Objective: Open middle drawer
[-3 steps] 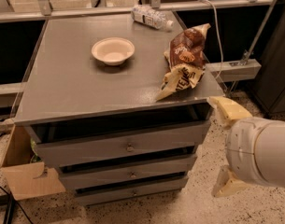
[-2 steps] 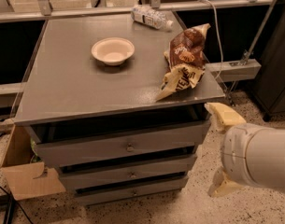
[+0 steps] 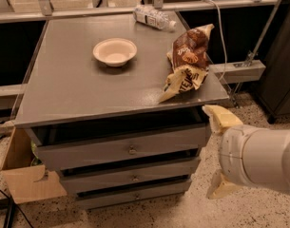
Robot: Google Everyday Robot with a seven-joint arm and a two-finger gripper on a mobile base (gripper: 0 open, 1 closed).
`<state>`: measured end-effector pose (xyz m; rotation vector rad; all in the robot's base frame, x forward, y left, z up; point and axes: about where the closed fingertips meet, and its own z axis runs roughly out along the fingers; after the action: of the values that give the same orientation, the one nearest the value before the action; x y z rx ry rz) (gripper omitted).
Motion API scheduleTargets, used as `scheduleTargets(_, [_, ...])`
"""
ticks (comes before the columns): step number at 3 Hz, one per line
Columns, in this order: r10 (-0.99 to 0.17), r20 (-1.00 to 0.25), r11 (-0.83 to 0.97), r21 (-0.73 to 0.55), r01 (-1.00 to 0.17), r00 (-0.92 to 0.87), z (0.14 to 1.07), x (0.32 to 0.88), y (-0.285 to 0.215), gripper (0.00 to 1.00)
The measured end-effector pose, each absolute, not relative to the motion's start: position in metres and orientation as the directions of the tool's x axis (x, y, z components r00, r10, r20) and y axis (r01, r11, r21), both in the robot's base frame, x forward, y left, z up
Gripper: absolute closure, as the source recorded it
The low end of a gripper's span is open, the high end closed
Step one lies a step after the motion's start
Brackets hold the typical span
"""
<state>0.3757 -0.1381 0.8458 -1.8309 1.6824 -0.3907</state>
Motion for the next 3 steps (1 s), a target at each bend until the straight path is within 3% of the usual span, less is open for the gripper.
scheduleTargets(3, [-0.939, -0.279, 0.003, -0.591, -0.807, 0.2, 0.718, 0.367, -0.104, 0.0])
